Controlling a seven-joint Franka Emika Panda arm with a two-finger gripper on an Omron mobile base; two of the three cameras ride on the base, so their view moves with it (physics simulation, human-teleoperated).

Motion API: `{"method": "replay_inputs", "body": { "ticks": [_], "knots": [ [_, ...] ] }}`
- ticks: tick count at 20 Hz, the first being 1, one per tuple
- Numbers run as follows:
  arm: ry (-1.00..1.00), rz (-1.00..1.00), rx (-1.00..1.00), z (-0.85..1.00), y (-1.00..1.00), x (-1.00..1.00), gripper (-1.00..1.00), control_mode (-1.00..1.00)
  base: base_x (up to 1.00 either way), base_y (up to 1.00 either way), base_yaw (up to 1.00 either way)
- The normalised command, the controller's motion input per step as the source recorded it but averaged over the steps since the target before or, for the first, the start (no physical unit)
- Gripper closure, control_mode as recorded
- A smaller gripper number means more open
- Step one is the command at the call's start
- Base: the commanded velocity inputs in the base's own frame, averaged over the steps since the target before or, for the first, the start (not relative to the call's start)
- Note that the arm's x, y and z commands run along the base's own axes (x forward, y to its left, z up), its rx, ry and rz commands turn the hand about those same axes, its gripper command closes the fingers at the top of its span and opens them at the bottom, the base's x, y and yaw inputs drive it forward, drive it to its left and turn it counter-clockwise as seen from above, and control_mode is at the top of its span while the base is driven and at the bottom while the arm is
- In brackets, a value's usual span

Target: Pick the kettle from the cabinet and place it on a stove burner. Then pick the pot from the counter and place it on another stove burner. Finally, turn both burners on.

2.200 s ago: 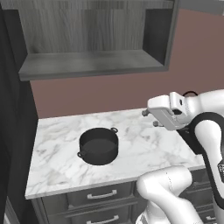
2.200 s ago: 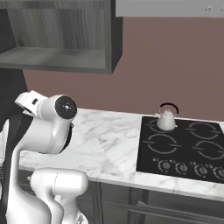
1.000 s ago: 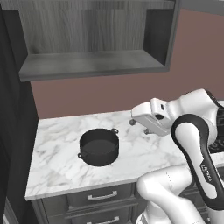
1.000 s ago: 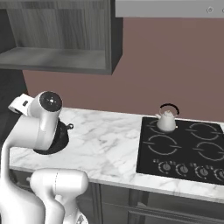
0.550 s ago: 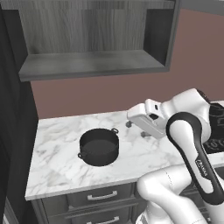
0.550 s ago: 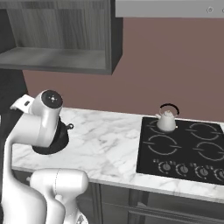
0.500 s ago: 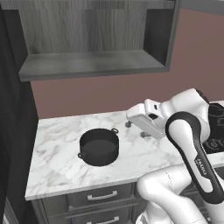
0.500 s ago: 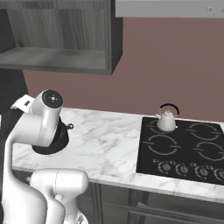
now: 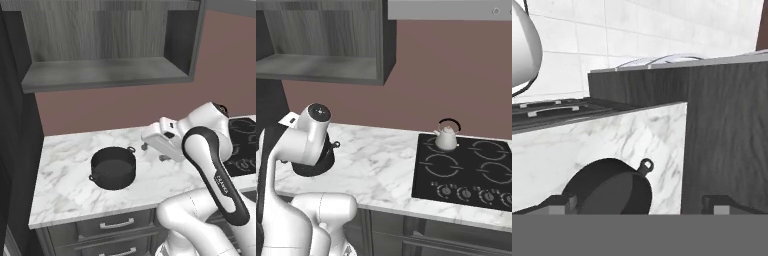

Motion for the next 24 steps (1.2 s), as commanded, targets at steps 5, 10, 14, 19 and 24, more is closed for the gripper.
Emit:
{"method": "replay_inputs", "body": {
  "ticks": [5, 10, 14, 19, 24],
  "knots": [
    [0.01, -0.03, -0.05, -0.27, -0.12, 0.13, -1.00, -1.00, 0.00, 0.00, 0.00],
    [0.00, 0.00, -0.07, -0.25, -0.06, 0.25, -1.00, -1.00, 0.00, 0.00, 0.00],
    [0.00, 0.00, -0.10, -0.33, 0.00, 0.27, -1.00, -1.00, 0.00, 0.00, 0.00],
    [0.00, 0.00, -0.13, -0.32, 0.00, 0.20, -1.00, -1.00, 0.00, 0.00, 0.00],
    [0.00, 0.00, -0.12, -0.23, 0.00, 0.19, -1.00, -1.00, 0.00, 0.00, 0.00]
  ]
}}
